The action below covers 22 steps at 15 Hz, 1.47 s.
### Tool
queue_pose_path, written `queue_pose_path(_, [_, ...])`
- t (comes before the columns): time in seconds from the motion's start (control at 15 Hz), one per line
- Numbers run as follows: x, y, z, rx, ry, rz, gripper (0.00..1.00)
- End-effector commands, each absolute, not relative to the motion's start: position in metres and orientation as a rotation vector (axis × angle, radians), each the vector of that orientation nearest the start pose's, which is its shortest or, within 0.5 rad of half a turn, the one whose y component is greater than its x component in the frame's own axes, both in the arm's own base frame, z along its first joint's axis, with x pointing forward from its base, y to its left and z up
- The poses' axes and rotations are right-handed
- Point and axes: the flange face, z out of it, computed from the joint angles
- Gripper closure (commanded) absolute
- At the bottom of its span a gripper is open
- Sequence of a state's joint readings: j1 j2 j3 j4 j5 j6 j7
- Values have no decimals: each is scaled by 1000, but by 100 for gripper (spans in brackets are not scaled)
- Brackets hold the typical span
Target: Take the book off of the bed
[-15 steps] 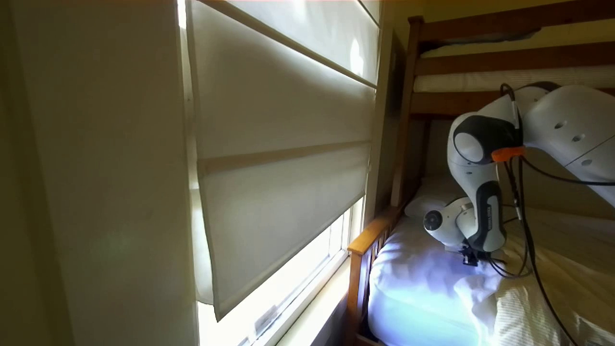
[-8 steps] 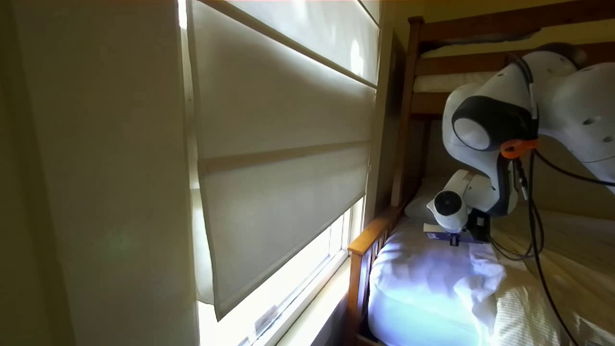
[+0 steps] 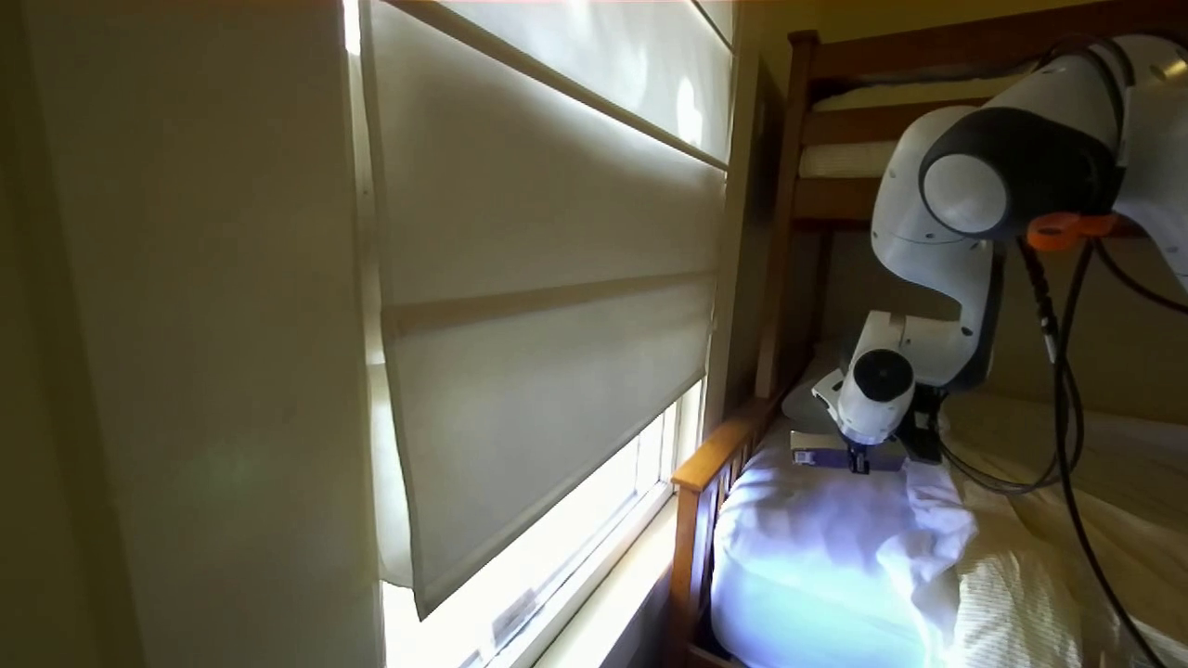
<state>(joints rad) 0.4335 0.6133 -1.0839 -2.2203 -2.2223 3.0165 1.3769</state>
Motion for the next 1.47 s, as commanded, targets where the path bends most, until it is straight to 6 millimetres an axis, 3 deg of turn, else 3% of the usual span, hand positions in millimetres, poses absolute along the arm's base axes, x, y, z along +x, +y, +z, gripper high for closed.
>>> queue_pose_path(0.0, [408, -271, 201, 2190, 488, 135, 66])
queue_pose_path(0.13, [408, -271, 200, 2190, 490, 134, 66])
queue_pose_path(0.2, [406, -273, 196, 2200, 462, 123, 91])
queue_pose_path(0.67, [411, -232, 200, 2087, 463, 234, 91])
queue_pose_path(0.93, [424, -205, 206, 1943, 614, 239, 91])
queue_pose_path(1.07, [433, -189, 196, 1833, 706, 270, 91])
queue_pose_path(1.4, [428, -162, 195, 1645, 921, 294, 91])
